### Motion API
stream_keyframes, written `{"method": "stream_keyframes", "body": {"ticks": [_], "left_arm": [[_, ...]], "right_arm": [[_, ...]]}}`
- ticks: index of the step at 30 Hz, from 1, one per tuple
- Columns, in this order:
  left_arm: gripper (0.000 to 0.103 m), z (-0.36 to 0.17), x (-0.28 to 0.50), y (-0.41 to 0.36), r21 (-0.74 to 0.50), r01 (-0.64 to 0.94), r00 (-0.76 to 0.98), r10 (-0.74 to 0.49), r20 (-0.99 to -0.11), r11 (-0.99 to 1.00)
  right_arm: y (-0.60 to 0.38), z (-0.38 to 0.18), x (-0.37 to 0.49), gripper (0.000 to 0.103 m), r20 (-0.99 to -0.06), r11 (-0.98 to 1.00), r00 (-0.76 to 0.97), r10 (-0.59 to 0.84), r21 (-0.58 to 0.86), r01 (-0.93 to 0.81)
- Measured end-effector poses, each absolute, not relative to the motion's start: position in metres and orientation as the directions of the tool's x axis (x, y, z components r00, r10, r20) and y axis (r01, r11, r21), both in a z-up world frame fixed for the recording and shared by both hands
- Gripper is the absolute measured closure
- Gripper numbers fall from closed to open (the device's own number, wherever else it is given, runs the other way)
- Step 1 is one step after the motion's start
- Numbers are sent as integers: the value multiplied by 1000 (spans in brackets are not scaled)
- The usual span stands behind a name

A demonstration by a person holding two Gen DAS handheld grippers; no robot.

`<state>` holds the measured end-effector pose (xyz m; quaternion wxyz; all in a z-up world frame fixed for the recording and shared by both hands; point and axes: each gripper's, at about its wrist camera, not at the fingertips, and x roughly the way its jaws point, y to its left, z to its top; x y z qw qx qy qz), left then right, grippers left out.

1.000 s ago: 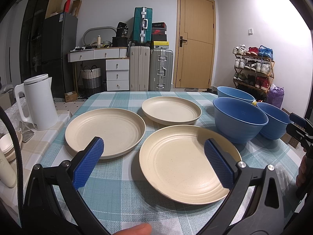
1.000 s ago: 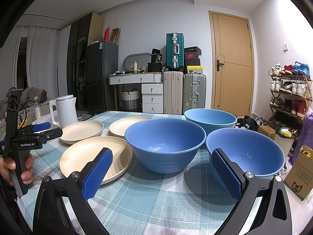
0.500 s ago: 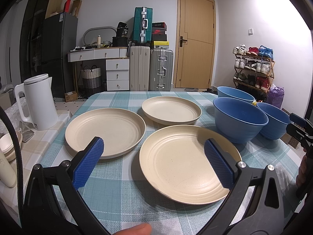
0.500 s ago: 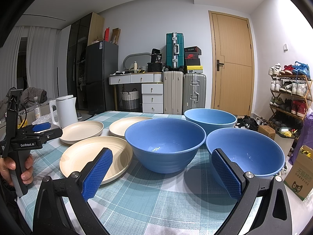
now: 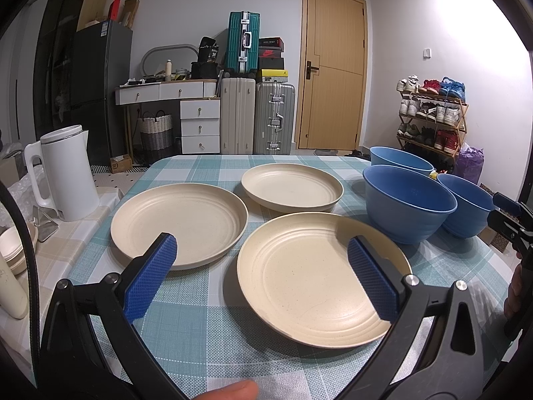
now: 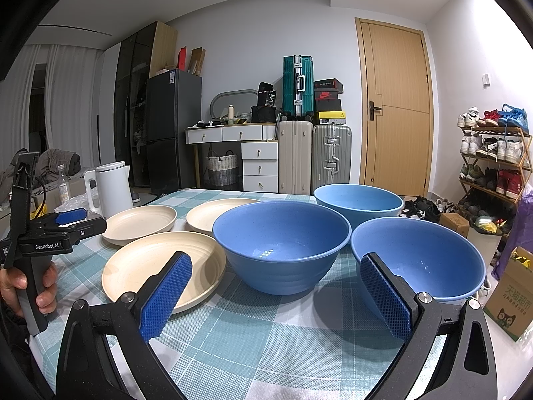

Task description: Organize plates and bowls

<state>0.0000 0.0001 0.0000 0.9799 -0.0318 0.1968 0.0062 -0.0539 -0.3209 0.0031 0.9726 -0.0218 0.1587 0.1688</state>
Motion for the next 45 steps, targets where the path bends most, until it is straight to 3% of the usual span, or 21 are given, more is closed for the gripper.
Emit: {"method": "stream_keyframes", "body": {"ticks": [25, 45], "left_arm": [[1, 12, 1, 12, -67, -131, 900, 90, -427, 989], [1, 50, 8, 66, -160, -285, 822, 155, -548, 945]], "right_arm": [[-316, 17, -42, 0, -406, 962, 880, 245, -9, -272], [-216, 77, -32, 0, -465, 896, 805, 368, -52, -440]]}}
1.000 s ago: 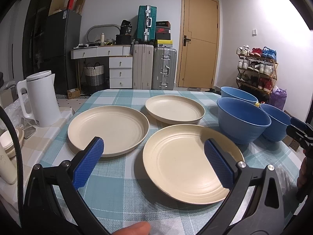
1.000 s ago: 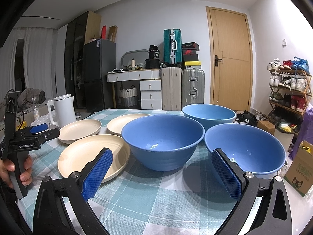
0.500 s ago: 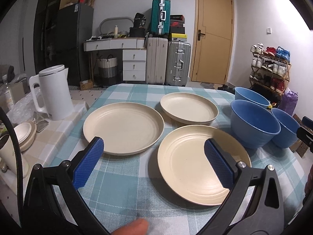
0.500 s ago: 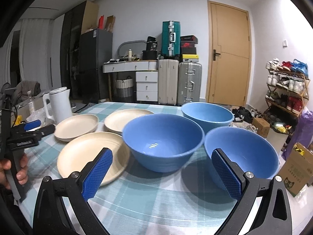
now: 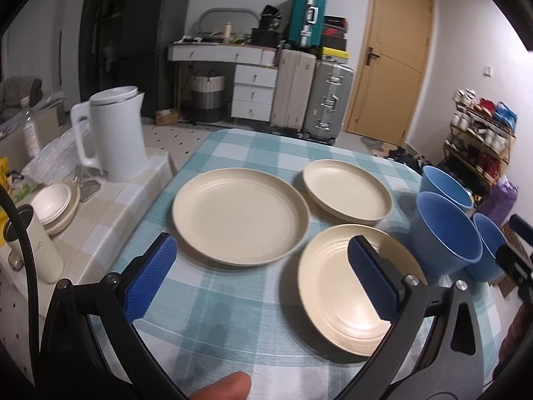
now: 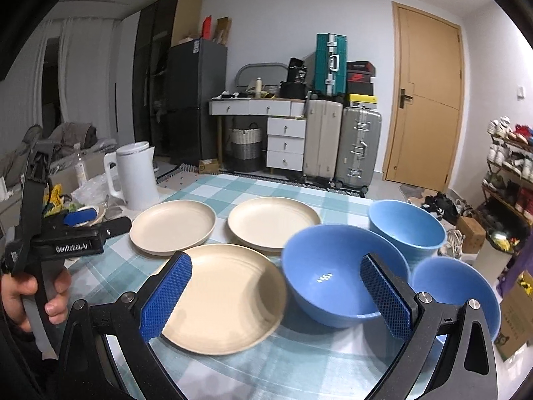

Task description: Organize plates and bowls

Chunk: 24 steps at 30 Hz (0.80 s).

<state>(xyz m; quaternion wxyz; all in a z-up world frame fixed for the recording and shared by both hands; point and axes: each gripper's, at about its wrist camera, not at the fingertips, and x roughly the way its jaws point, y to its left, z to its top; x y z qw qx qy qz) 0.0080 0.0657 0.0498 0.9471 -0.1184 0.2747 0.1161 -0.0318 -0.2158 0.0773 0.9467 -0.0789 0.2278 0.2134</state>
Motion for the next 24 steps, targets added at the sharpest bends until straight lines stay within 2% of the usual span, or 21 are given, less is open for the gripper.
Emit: {"method": "stream_keyframes", "body": {"ticks": [18, 24], "left_arm": [[1, 33, 34, 120, -200, -390, 756, 188, -627, 899], [1, 24, 53, 134, -192, -416, 730, 200, -654, 889]], "right_arm": [[-127, 84, 45, 0, -552, 857, 730, 404, -52, -513], [-113, 73, 78, 0, -595, 859, 691, 410, -4, -513]]}}
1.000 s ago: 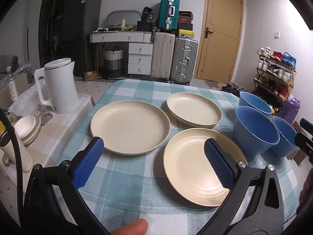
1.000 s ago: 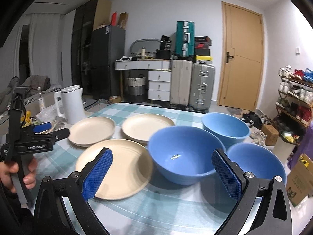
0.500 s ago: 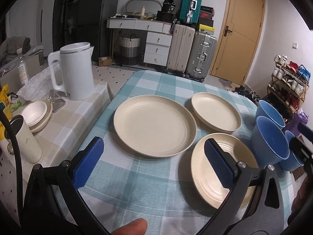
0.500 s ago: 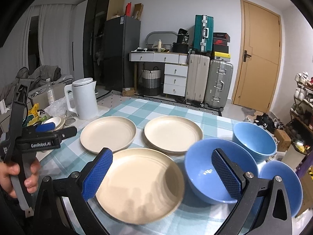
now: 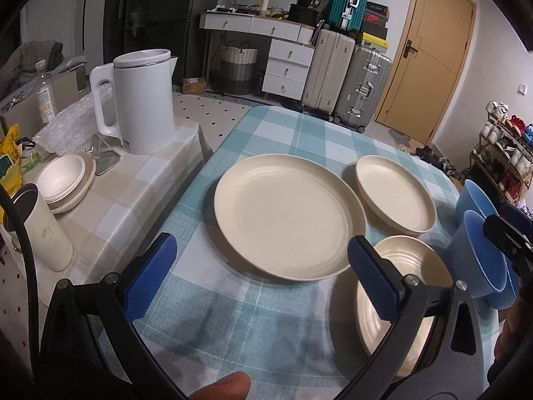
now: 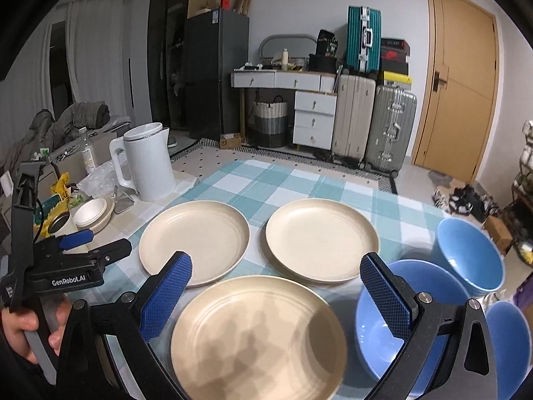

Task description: Organize plates and bowls

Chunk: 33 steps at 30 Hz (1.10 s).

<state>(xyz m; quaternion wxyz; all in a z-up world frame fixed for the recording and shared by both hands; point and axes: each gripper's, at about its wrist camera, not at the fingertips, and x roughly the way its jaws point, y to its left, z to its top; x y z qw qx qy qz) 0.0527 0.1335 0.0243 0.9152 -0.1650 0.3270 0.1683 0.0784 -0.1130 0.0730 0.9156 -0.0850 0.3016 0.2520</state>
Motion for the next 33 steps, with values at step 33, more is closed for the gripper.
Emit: {"method": "stream_keyframes", "body": {"ticks": [33], "left_arm": [[1, -40, 116, 201, -224, -486, 608, 143, -781, 845]], "right_arm": [[-20, 4, 167, 0, -760, 824, 511, 402, 57, -563]]}}
